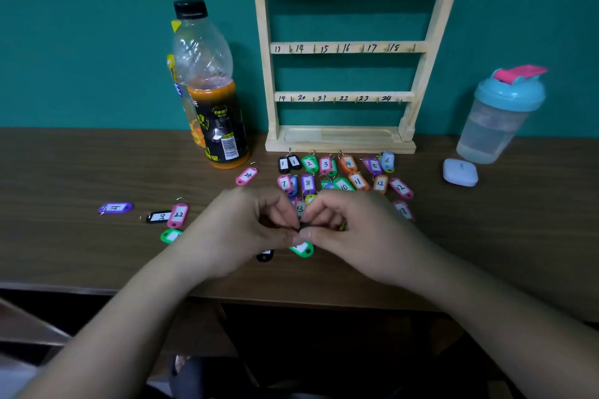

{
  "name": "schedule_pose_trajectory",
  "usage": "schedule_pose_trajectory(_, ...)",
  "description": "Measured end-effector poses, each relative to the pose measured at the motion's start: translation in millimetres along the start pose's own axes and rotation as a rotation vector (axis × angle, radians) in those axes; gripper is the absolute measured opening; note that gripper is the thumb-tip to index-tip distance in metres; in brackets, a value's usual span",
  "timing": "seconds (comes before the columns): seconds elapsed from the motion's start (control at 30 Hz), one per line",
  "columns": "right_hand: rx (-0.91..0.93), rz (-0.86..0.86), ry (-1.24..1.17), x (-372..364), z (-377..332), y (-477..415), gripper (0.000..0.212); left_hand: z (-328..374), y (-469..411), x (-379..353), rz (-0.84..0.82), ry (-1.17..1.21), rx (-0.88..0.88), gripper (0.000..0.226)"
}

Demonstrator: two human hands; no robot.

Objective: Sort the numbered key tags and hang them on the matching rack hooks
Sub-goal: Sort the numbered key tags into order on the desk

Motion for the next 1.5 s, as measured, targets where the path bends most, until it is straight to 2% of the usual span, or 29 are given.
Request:
schedule_pose_trajectory(0.27, -0.034, -0.048, 0.022, -9.5, -0.8, -3.0, 0.02, -0.5, -1.6, -2.2, 0.004, -0.08, 0.002, 0.026)
schedule_pose_trajectory(0.43, -0.048, -0.01, 0.048, -13.4, 2.0, -2.9, 0.02, 2.8, -3.6, -5.5, 0.053, -0.12, -0.063, 0.031)
schedule_pose_trajectory(0.57, -0.031, -0.02, 0.076, -14.6, 1.2, -1.3, 0.016, 0.3, -4.7, -7.0, 0.098, -0.237, -0.129, 0.036)
schedule_pose_trajectory(0.7, 0.022, -0.061, 0.092, -9.8, -0.9, -0.8, 0.017, -4.5, -2.3, 2.5, 0.129, -0.233, -0.132, 0.032)
schedule_pose_trajectory(0.8, 0.069, -0.102, 0.12, -8.3, -0.8, 0.8, 0.017, -10.7, 1.5, 22.4, 0.206, -0.252, -0.094, 0.02)
schedule_pose_trajectory(0.97, 0.108, -0.112, 0.147, -17.0, 3.5, 0.4, 0.008, -27.8, 8.9, 53.9, 0.272, -0.269, -0.009, 0.006)
schedule_pose_trajectory(1.27, 0.179, -0.021, 0.187, -23.3, -5.4, -5.8, 0.006, -54.3, 23.6, 79.1, 0.199, -0.233, 0.115, 0.009)
schedule_pose_trajectory(1.5, 0.208, 0.043, 0.194, -42.1, -19.0, -19.1, 0.015, -46.0, 27.7, 60.5, -0.014, -0.216, 0.109, 0.022)
Point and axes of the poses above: each hand's wrist, its own y-axis away from the middle knuckle, its own x-axis out of the back of the hand, z = x × y, the point moved 5 cm from there along -y, towards the middle knuckle, and after that the axes turned 4 degrees about -x, right-handed, at the moved point
